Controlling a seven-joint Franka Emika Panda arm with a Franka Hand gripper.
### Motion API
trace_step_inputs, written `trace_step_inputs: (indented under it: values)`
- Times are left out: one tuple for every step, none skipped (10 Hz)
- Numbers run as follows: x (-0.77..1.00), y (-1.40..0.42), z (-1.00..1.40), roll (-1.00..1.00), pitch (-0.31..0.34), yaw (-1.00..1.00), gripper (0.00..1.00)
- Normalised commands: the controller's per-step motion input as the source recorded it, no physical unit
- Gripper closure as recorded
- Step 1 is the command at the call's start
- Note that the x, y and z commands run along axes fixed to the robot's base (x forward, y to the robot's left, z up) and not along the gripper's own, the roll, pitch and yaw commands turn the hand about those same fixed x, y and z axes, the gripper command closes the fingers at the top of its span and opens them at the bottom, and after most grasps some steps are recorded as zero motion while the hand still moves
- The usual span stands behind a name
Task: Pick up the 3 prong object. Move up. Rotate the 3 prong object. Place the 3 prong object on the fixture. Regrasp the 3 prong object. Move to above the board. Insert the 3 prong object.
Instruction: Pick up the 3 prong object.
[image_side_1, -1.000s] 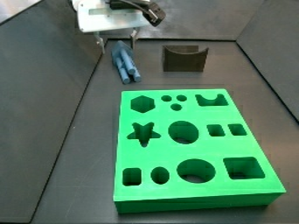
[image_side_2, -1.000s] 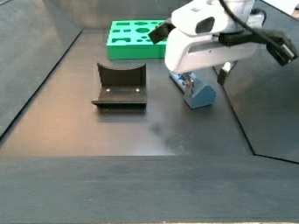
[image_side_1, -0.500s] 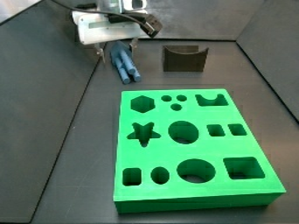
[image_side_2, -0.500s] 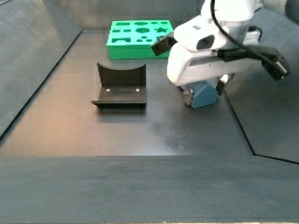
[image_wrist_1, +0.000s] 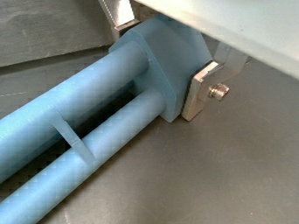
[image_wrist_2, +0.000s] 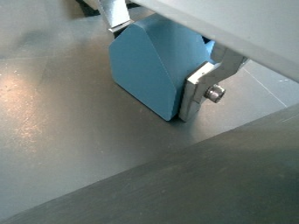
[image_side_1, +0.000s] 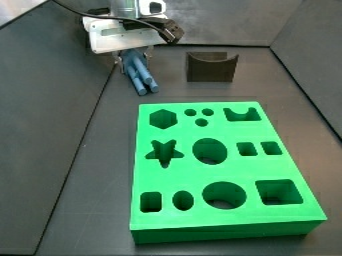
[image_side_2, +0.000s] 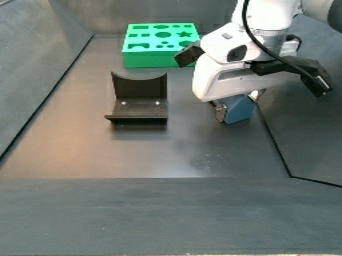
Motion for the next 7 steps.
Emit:
trace_step_inputs:
  values:
    - [0.0, 0.0, 0.0, 0.0, 0.0, 0.0, 1.0]
    - [0.0, 0.0, 0.0, 0.0, 0.0, 0.0, 1.0]
    - [0.0, 0.0, 0.0, 0.0, 0.0, 0.0, 1.0]
    - [0.0, 0.0, 0.0, 0.0, 0.0, 0.0, 1.0]
    - [0.0, 0.0, 0.0, 0.0, 0.0, 0.0, 1.0]
    - [0.0, 0.0, 0.0, 0.0, 0.0, 0.0, 1.0]
    - [0.0, 0.0, 0.0, 0.0, 0.0, 0.0, 1.0]
